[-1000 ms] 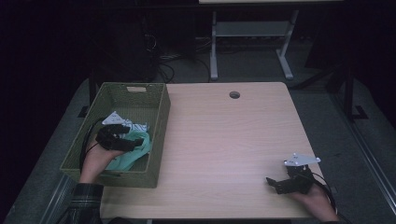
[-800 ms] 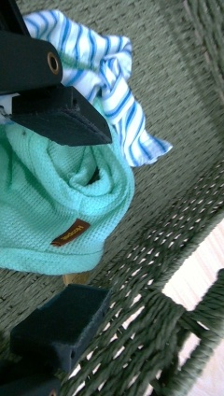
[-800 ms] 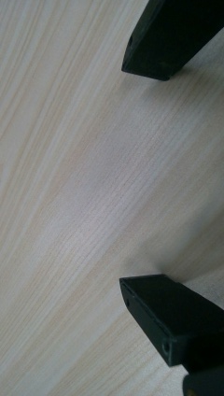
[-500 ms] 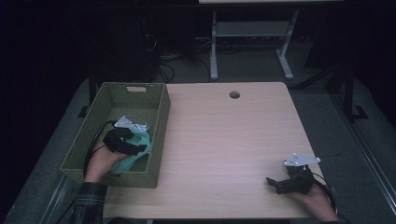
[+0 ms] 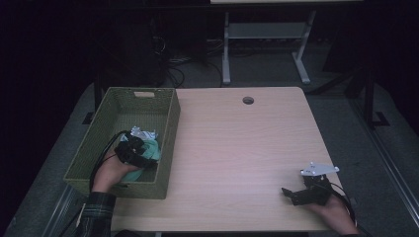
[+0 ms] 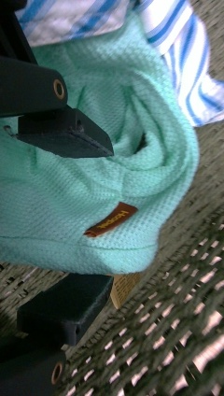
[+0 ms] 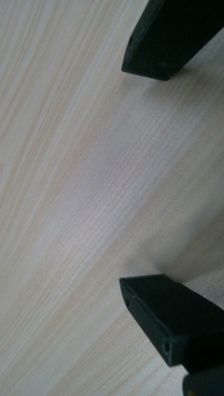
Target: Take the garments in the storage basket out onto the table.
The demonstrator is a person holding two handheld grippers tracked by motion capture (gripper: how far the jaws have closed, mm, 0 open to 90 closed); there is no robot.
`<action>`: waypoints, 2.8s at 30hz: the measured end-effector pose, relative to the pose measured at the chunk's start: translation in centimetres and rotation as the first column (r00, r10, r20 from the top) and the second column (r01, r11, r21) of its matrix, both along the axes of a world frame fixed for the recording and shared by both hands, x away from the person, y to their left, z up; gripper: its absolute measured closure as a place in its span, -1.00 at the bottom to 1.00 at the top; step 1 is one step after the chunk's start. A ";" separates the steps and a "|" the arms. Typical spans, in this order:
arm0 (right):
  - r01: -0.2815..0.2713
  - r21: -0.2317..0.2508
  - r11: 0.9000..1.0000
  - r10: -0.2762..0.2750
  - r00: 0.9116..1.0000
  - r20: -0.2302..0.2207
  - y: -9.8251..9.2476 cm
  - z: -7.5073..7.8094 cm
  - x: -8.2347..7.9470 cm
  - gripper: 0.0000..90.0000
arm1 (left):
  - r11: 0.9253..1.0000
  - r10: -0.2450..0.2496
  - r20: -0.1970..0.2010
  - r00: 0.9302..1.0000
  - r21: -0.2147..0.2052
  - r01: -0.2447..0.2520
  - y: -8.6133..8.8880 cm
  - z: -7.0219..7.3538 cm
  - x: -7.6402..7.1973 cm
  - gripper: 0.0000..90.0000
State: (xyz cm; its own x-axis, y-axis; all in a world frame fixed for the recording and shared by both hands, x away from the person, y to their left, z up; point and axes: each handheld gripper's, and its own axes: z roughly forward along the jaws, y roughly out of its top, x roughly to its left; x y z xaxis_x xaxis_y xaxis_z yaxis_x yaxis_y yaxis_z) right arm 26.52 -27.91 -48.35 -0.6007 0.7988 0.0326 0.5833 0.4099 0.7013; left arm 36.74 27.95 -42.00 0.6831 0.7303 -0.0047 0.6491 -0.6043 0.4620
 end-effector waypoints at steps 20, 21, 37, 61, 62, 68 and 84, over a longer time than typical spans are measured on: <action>0.000 0.000 1.000 0.000 1.000 -0.001 0.0 0.0 0.0 -1.00 | 0.998 0.063 -0.068 0.996 -0.018 -0.064 0.5 0.9 0.0 0.84; 0.000 0.001 1.000 0.000 1.000 -0.001 0.0 0.0 0.0 -1.00 | 0.996 0.075 -0.058 0.995 -0.037 -0.077 0.6 1.1 0.0 0.84; 0.000 0.000 1.000 0.000 1.000 -0.001 0.0 0.0 0.0 -1.00 | 0.967 0.139 0.114 0.984 -0.231 -0.109 2.5 3.4 -0.8 0.86; -0.001 0.000 1.000 0.001 1.000 -0.001 0.0 0.0 0.0 -1.00 | 0.865 0.224 0.278 0.934 -0.499 -0.059 4.8 7.1 -2.0 0.86; -0.001 0.000 1.000 0.001 1.000 -0.001 0.0 0.0 0.0 -1.00 | 0.865 0.224 0.278 0.934 -0.499 -0.059 4.8 7.1 -2.0 0.86; 0.000 0.001 1.000 0.000 1.000 -0.002 0.0 0.0 0.0 -1.00 | 0.861 0.202 0.290 0.935 -0.508 -0.028 4.5 8.7 -2.0 0.86; 0.002 0.000 1.000 -0.002 1.000 -0.002 0.0 0.0 0.0 -1.00 | 0.839 0.188 0.328 0.926 -0.544 0.022 4.4 12.3 -1.9 0.86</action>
State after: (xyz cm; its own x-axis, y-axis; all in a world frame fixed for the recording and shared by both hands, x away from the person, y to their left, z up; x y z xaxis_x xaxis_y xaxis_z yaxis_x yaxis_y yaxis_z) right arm 26.53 -27.93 -48.34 -0.5991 0.8000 0.0337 0.5851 0.4087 0.7005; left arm 34.80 32.37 -29.73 0.6505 0.7387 -0.1766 0.4130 -0.1489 0.8985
